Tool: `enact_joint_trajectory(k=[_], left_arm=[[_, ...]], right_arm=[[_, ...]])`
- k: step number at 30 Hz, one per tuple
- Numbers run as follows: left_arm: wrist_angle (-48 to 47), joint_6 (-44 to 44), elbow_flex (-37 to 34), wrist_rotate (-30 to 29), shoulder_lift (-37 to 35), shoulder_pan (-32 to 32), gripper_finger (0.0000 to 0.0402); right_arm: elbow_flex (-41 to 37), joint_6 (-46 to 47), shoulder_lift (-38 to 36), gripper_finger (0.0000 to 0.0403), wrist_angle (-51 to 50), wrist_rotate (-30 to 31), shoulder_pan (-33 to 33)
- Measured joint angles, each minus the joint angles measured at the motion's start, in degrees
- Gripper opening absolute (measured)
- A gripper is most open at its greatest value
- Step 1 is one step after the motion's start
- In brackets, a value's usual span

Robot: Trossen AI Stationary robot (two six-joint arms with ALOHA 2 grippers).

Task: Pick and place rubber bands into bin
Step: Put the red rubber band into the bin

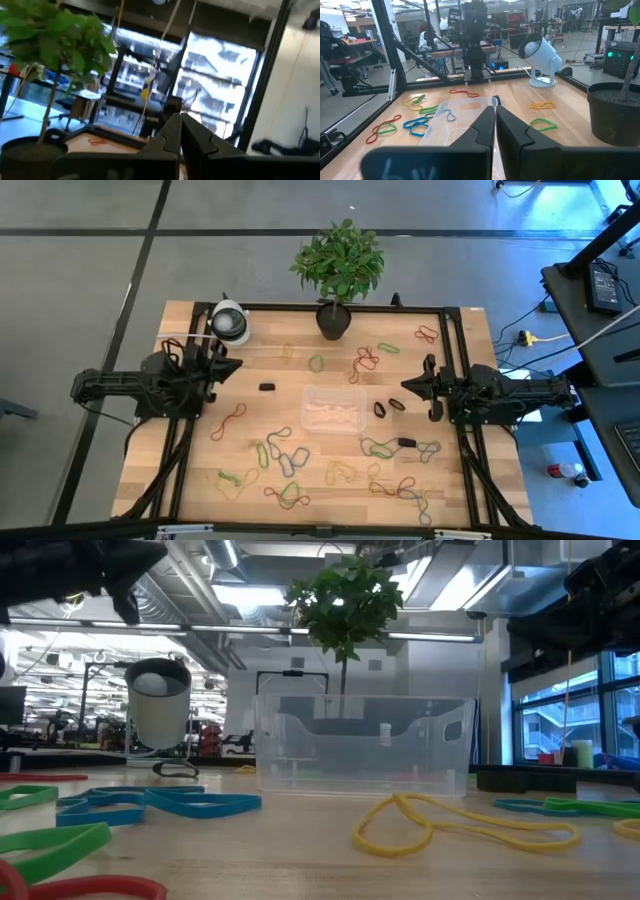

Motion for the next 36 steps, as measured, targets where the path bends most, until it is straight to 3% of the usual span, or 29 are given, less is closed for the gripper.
enact_joint_trajectory(k=[7, 10, 17, 26, 30, 36], left_arm=[[-18.7, 6.5, 19.6, -2.4, 20.0, -2.4, 0.0001], [-31.8, 6.7, 30.3, -2.7, 29.8, -2.7, 0.0002], [-64.0, -7.0, 50.3, -2.8, 47.3, -2.6, 0.0002], [-89.2, -31.8, 53.4, -2.1, 58.8, -2.6, 0.0005], [-95.1, -34.2, 53.4, 0.0, 63.1, -3.4, 0.0016], [-95.2, -33.5, 52.3, 3.7, 68.8, -3.4, 0.0061]], right_arm=[[0.0, 0.0, 0.0, 0.0021, 0.0, 0.0, 0.0], [0.0, 0.0, 0.0, 0.0021, 0.0, 0.0, 0.0], [0.0, 0.0, 0.0, 0.0021, 0.0, 0.0, 0.0], [0.0, -0.1, 0.0, 0.0021, 0.0, 0.0, 0.0], [0.0, 0.0, 0.0, 0.0021, 0.0, 0.0, 0.0], [0.0, 0.0, 0.0, 0.0021, 0.0, 0.0, 0.0]])
